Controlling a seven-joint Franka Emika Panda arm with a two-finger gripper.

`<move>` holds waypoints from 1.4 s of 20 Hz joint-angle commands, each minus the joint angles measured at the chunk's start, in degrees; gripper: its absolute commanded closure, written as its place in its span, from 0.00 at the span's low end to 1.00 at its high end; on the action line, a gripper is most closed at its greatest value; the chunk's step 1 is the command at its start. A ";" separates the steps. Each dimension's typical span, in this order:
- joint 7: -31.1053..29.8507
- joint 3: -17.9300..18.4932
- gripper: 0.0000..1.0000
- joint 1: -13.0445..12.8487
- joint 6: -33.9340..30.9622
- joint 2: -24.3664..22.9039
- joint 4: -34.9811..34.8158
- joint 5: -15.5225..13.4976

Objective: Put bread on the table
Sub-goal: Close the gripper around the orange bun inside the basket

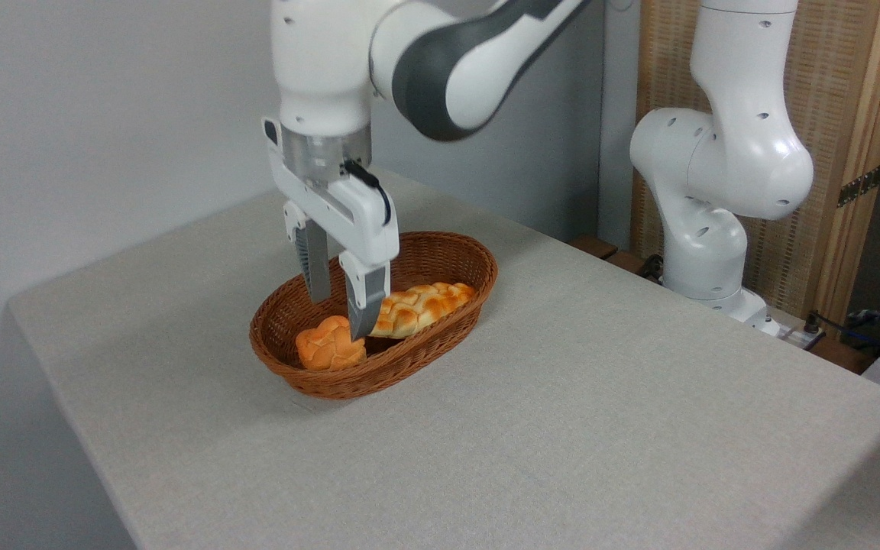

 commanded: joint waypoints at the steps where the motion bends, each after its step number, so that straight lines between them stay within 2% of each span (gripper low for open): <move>1: 0.53 -0.81 0.00 0.11 7.22 -0.02 -4.04 -1.33; 8: 0.53 -1.69 0.00 0.02 8.73 0.42 -5.63 -1.33; 9: 0.53 -1.69 0.04 0.11 8.73 0.51 -5.71 -1.33; 13: 0.71 -1.69 0.48 0.11 8.73 0.69 -5.63 -1.33; 28: 2.03 -0.99 0.52 0.72 7.68 -0.28 -4.57 -1.68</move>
